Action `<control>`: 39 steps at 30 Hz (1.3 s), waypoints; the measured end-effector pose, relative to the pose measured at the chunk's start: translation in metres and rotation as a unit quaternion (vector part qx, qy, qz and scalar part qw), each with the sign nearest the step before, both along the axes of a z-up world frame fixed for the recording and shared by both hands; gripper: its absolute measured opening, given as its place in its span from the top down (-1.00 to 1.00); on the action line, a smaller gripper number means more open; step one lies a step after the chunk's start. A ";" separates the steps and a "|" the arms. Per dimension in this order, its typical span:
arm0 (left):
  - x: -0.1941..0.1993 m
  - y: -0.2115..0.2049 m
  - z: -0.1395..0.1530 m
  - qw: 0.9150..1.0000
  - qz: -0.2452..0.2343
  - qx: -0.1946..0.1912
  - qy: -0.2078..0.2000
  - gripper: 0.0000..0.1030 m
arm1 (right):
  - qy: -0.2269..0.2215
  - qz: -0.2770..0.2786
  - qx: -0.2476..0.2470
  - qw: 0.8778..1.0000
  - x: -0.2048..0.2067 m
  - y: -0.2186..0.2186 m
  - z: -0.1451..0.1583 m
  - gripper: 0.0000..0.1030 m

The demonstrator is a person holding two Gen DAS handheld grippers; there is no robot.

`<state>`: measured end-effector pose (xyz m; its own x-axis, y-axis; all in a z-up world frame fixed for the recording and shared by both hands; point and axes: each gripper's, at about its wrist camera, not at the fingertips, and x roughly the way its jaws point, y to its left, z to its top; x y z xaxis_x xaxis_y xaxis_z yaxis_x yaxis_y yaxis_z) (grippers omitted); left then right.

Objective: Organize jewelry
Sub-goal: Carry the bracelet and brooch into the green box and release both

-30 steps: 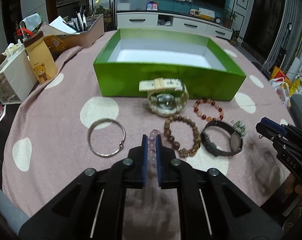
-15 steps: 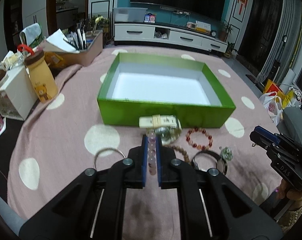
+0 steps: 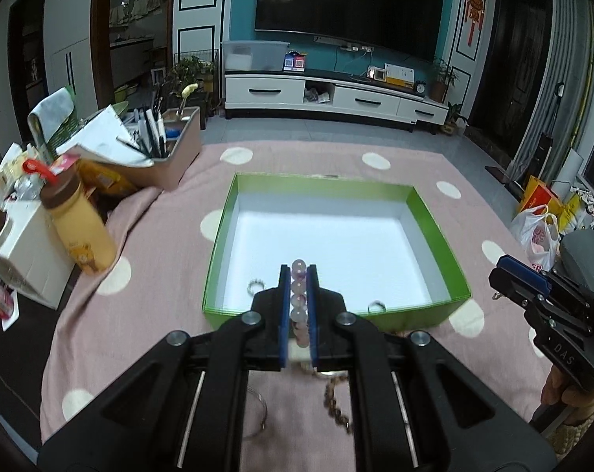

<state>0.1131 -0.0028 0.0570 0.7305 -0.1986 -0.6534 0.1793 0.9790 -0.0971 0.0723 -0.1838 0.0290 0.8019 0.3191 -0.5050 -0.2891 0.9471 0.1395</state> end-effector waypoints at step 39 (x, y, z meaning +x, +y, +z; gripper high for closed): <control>0.080 -0.012 -0.042 0.998 0.022 0.010 0.059 0.01 | 0.061 -0.064 0.035 0.995 0.057 -0.038 -0.026 0.26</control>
<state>0.1935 -0.0143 0.0155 0.6562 -0.1541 -0.7387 0.1242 0.9876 -0.0957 0.1297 -0.2223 0.0030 0.7724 0.2573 -0.5807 -0.1445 0.9615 0.2339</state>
